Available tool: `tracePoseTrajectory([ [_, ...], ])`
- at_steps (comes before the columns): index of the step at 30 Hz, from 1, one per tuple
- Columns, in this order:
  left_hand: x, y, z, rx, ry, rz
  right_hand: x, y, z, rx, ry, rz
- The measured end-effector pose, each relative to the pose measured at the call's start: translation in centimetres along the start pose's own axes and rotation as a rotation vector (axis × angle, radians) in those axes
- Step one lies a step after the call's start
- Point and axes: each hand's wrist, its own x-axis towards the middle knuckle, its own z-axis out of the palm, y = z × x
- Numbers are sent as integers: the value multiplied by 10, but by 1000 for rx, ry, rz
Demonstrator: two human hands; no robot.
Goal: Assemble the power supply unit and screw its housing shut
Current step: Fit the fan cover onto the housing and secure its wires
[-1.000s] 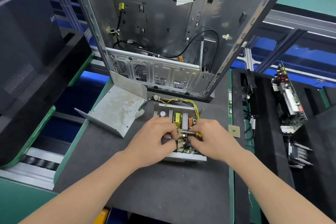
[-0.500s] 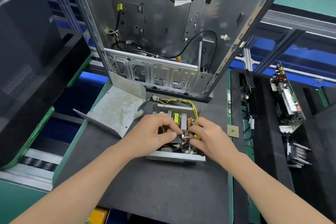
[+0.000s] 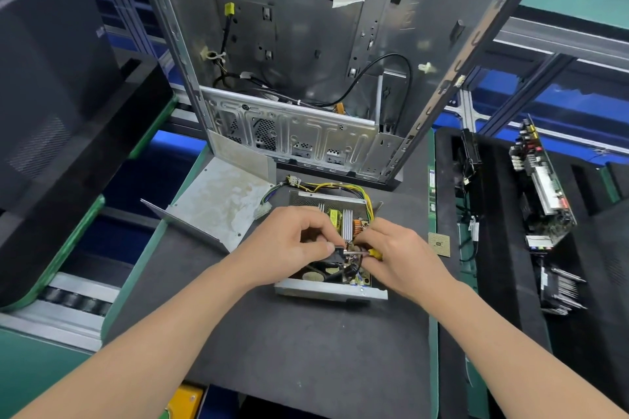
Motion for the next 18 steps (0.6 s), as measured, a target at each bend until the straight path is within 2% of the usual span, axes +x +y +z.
tracePoseTrajectory([
  [3, -1, 2, 0, -64, 6, -18, 5, 0, -1, -27, -47, -17],
  [9, 1, 5, -1, -226, 36, -33, 17, -4, 2, -192, -175, 73],
  [18, 1, 3, -6, -232, 28, -12, 25, -4, -2, -205, -224, 121],
])
